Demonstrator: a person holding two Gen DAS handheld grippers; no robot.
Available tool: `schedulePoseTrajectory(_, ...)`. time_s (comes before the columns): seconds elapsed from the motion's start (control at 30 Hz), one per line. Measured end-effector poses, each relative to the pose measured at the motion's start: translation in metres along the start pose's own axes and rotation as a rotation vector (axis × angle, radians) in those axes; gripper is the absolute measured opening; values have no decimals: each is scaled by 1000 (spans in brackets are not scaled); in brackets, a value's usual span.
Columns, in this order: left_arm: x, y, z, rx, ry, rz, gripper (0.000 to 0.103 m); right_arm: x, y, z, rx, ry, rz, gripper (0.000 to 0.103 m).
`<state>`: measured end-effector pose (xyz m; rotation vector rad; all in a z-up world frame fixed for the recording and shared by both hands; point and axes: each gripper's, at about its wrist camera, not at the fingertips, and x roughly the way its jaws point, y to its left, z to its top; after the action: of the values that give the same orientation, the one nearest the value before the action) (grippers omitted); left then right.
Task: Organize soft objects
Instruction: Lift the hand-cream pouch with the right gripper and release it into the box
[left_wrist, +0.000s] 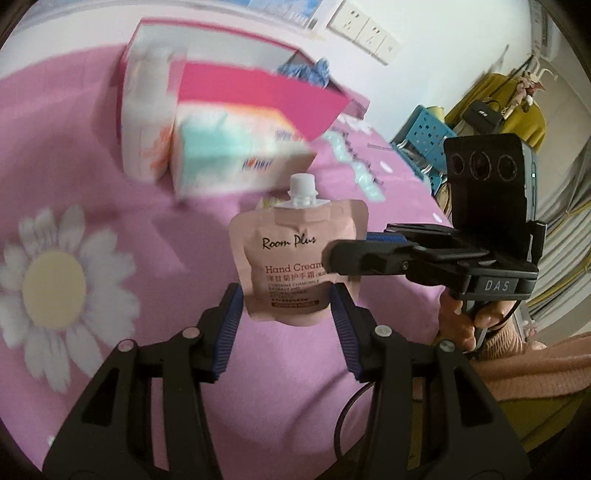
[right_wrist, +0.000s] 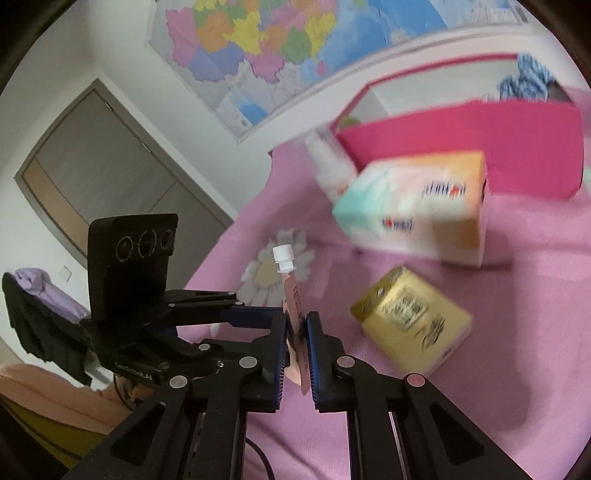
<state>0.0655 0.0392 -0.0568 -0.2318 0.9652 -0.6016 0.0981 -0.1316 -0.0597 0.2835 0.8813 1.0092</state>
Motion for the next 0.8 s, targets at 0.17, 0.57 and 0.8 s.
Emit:
schedulePoseTrajectory(0.17,-10,-13,30,65,-54,22,50,-20,2,19,-13,-62,-6,10)
schedulePoseTrajectory(0.57,-12,-25,97,144,-123,93,50,-42,-9,65,-11,-168,-18,10)
schedulePoseTrajectory(0.8,-9,-27,118,163,-135,127,50,-40,-22,84,11,-192,-4,10)
